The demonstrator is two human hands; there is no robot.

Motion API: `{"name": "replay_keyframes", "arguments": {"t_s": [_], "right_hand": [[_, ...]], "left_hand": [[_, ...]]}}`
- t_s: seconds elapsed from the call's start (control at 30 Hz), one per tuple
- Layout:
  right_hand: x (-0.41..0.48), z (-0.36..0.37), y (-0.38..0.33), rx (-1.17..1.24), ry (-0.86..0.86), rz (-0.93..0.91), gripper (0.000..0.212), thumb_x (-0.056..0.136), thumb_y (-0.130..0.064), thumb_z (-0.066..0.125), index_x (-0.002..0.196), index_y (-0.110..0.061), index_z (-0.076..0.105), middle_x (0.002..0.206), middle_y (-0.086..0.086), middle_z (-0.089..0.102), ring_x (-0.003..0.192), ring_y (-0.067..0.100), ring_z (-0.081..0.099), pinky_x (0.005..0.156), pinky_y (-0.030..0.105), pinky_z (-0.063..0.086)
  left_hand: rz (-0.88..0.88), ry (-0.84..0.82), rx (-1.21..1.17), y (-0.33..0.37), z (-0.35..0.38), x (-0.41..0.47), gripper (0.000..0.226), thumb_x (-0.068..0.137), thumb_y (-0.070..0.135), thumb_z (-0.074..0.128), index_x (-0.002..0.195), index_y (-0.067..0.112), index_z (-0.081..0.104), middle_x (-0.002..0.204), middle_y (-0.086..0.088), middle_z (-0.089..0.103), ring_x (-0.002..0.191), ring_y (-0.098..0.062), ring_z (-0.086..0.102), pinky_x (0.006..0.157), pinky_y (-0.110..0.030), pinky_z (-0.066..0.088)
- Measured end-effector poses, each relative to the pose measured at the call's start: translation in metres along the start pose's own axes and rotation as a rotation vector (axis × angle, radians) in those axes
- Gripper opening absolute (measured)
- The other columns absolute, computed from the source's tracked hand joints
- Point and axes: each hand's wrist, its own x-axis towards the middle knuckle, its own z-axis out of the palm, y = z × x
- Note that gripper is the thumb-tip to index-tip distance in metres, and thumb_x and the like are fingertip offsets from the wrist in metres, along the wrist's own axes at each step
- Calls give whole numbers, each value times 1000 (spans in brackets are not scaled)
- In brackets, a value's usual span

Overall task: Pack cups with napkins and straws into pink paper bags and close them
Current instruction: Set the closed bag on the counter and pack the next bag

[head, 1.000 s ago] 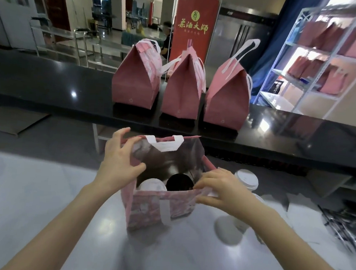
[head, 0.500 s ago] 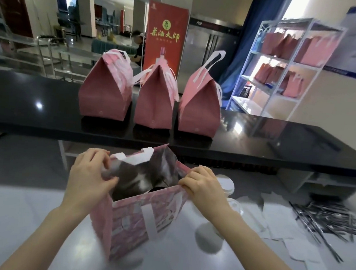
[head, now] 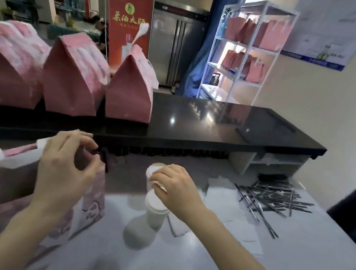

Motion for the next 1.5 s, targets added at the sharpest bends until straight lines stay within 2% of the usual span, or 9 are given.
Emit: {"name": "replay_keyframes", "arguments": {"t_s": [0.13,0.23,0.4,0.7,0.8,1.0,1.23,1.33,1.5], "right_hand": [[-55,-33,87,-14,-79,171,12,83,-12,66,92,-14,74,95,-1,71,91,23,62,84,33,47],[-93,-45,155,-20,-183,351,19,89,-18,60,105,-18,69,108,-3,67,103,22,57,94,33,41],[-136,-40,236,19,-373,561,35,90,-30,60,124,-23,58,124,-3,59,120,18,48,98,29,37],[-150,15,287,89,-541,714,66,82,-42,67,140,-23,42,134,2,48,126,24,41,102,35,37],[-150,34,293,51,-543,717,67,81,-46,66,139,-24,42,129,2,51,122,24,41,99,35,38],[-152,51,301,119,-497,735,43,76,-39,70,115,-25,62,107,-2,59,107,21,47,88,32,39],[-159,38,296,495,-347,809,13,77,-20,69,80,-28,59,80,-6,61,79,15,55,70,26,43],[-160,25,294,562,-264,864,29,78,-13,69,74,-36,52,71,-8,62,69,12,58,72,28,48],[-148,8,295,646,-244,838,21,78,-10,71,81,-29,63,75,-11,67,70,9,62,73,25,50]], "left_hand": [[9,-127,-174,71,88,-18,29,73,-3,73,91,17,62,95,6,63,84,-9,54,79,-17,40],[-95,-309,-298,111,159,-38,30,76,1,72,91,26,62,90,17,64,88,-2,59,77,-11,43],[-243,-618,-325,133,263,-69,31,78,9,71,92,35,60,87,17,67,90,1,63,73,-24,54],[-293,-824,-60,113,379,-97,43,83,25,69,126,22,60,124,4,60,113,-15,53,93,-25,40],[-281,-868,21,109,397,-98,48,83,22,68,130,21,58,125,0,60,117,-20,48,96,-26,37],[-234,-816,61,105,405,-102,36,73,17,72,109,22,69,97,2,65,98,-20,52,82,-24,39],[-259,-830,-108,107,389,-93,18,72,20,76,83,27,64,102,11,56,99,-9,50,80,-17,36],[-275,-768,-94,103,373,-92,35,75,20,74,106,29,62,113,16,56,107,-4,51,87,-16,36],[-418,-741,105,80,350,-100,65,79,2,65,138,17,44,139,-7,44,127,-25,41,105,-27,30]]}}
